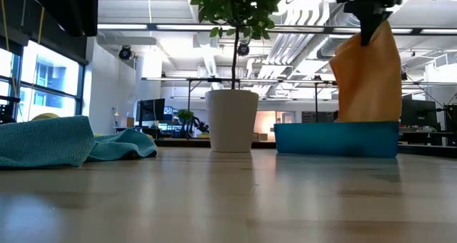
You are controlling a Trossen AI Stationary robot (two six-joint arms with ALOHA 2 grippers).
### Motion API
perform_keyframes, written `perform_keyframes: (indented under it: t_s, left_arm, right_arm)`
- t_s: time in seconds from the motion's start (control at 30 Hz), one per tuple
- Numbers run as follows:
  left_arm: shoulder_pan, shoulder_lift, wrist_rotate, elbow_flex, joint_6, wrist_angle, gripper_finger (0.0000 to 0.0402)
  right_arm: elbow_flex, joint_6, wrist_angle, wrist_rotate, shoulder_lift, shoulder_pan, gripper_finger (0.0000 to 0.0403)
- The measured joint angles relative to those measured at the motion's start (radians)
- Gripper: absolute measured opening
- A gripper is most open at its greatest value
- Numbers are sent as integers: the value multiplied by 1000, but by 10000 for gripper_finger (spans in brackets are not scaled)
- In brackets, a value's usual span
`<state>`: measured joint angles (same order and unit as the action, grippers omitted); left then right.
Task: Fold microfiber towels
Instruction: Put the orange towel into the blue bin
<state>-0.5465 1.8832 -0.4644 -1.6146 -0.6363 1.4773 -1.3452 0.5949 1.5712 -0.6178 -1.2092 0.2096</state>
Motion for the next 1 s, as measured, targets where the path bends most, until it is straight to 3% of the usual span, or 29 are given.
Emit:
perform_keyframes:
  t_s: [0.3,0.57,0.73,0.87,1.0]
  left_arm:
    - [10,0,-15,0,19,-1,99]
    - [16,0,-10,1,20,0,99]
    - [15,0,-12,1,23,0,99]
    - [16,0,-17,1,27,-3,99]
    - [12,0,-18,1,27,-3,99]
  right_arm:
    - [70,466,0,-31,71,51,0]
    - [70,373,-2,-140,63,199,0]
    - [69,263,-61,-67,63,264,0]
    - [69,304,-70,27,63,282,0]
    - [69,297,7,-1,63,310,0]
